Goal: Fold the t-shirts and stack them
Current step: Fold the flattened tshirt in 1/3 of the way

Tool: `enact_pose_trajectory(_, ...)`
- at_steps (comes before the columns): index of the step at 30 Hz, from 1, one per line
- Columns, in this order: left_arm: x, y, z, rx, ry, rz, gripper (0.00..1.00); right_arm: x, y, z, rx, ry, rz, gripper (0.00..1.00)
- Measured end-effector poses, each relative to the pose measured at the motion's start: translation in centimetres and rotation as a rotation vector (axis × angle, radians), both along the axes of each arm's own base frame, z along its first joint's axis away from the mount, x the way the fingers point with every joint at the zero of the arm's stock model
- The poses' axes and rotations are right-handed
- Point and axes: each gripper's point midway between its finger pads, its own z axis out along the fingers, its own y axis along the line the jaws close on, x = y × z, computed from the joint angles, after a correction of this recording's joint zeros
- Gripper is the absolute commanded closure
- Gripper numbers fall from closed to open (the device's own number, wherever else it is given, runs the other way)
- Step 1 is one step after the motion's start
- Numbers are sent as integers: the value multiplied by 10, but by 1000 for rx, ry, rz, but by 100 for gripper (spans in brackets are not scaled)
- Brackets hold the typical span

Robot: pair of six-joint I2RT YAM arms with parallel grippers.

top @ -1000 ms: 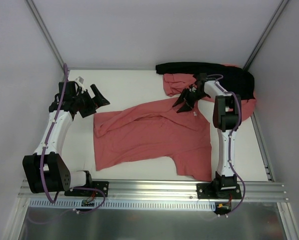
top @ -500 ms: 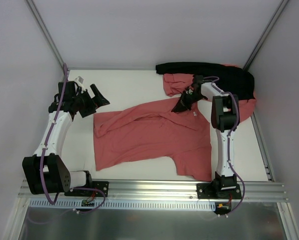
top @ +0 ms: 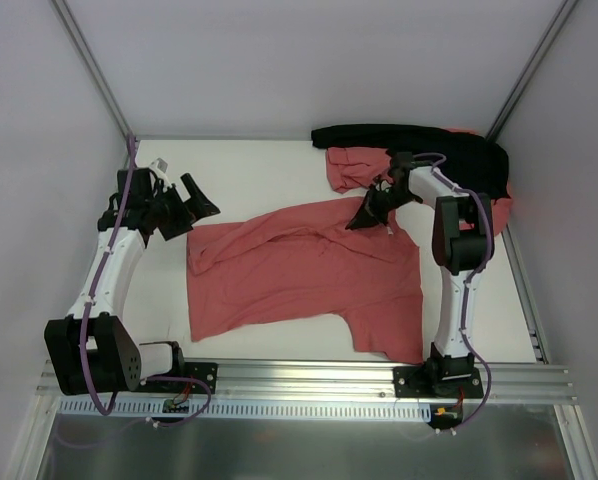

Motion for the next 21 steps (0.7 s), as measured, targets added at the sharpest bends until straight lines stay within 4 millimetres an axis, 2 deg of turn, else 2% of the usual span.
enact_pose_trajectory(6, -6, -1, -5, -2, 7, 0, 1, -24, -4, 32, 3, -36, 23, 99)
enact_pose_trajectory(10, -9, -1, -7, -2, 8, 1, 1, -41, -7, 40, 3, -39, 38, 97)
enact_pose_trajectory(12, -9, -1, -5, -1, 2, 1, 1, -51, -9, 41, 0, -25, 44, 74)
enact_pose_trajectory(13, -9, -1, -4, -1, -1, 1, 1, -56, -10, 40, -2, -17, 48, 43)
enact_pose_trajectory(14, -10, -1, -3, -1, -6, 1, 1, -61, -11, 40, -4, -9, 51, 1)
enact_pose_trajectory(18, -12, -1, -1, -1, -16, 1, 1, -78, -15, 41, -18, 1, 78, 0)
enact_pose_trajectory(21, -13, -1, -2, -1, -18, 0, 1, -81, -17, 47, -34, -22, 87, 1)
